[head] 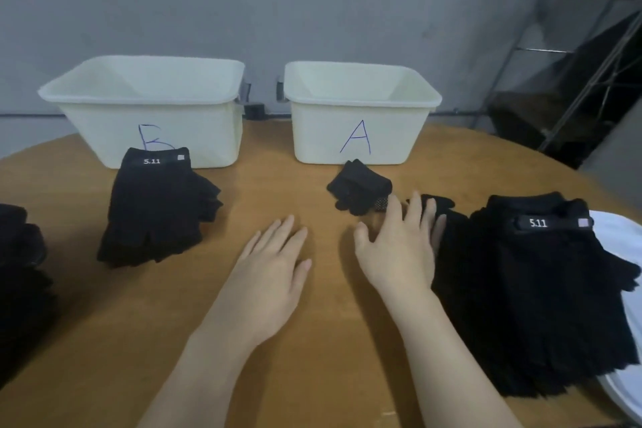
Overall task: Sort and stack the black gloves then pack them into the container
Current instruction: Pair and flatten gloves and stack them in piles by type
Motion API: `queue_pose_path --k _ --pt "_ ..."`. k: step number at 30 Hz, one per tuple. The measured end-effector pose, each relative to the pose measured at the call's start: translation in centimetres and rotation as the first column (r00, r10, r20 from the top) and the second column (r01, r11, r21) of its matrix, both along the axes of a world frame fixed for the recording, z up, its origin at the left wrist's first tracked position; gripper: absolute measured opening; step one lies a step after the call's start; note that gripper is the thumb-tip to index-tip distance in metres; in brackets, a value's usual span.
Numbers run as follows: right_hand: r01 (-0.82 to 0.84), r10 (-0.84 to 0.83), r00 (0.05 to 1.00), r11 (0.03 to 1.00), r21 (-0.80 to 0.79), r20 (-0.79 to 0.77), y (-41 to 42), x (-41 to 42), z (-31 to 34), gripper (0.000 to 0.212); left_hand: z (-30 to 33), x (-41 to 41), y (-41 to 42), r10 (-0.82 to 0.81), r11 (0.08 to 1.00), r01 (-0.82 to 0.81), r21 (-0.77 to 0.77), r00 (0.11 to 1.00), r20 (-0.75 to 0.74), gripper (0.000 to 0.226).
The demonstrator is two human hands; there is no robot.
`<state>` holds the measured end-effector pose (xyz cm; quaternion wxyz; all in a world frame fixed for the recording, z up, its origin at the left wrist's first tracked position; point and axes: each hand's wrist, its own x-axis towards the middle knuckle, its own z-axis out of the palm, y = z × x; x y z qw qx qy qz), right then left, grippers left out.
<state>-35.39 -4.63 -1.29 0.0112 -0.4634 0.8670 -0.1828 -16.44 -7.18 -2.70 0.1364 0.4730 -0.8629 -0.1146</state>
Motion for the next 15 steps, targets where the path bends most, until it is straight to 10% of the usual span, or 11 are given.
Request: queue_pose_path --k 5,15 --pt "0.049 -0.062 0.996 0.980 0.195 0.061 -1.3 0.0 -0.6 0.080 -0.4 -0.3 -0.3 -0.001 1.000 0.001 0.008 1.000 0.028 0.059" --pt "-0.414 0.418 0.906 0.908 -0.066 0.070 0.1 3.3 -1.4 0.066 -1.0 0.5 -0.1 -0.027 1.000 0.026 -0.014 0.998 -0.052 0.052"
